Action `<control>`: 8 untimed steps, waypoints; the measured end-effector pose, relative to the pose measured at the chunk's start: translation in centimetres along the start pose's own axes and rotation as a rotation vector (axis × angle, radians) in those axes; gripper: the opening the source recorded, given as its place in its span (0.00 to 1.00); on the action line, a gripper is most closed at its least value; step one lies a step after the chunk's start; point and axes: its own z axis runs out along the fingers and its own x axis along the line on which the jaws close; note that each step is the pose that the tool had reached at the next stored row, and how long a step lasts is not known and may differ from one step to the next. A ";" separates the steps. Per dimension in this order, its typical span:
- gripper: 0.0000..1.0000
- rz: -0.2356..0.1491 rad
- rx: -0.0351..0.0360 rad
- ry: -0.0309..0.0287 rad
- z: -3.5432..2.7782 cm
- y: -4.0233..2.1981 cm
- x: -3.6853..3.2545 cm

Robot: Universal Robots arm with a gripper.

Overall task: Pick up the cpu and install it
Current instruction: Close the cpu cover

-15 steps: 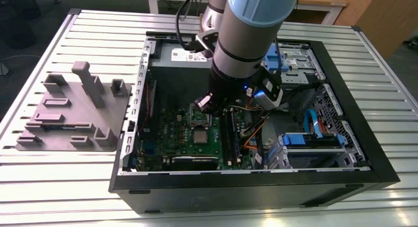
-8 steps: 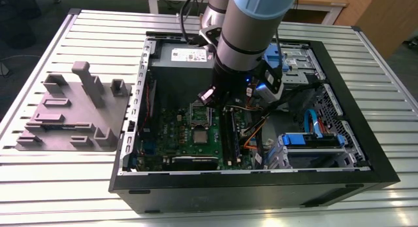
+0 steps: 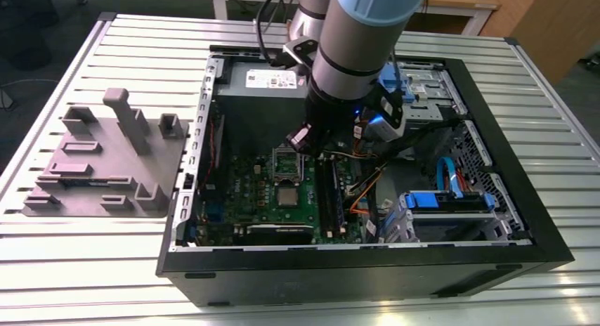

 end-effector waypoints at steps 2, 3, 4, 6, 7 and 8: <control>0.10 -0.035 -0.0008 0.0047 0.10 -0.01 0.00; 0.10 -0.052 -0.0011 0.0070 0.16 -0.02 0.00; 0.10 -0.067 -0.0016 0.0087 0.22 -0.03 0.00; 0.10 -0.080 -0.0156 -0.0015 0.27 -0.10 -0.07; 0.10 -0.082 -0.0293 -0.0135 0.28 -0.17 -0.15; 0.10 -0.083 -0.0429 -0.0251 0.28 -0.23 -0.22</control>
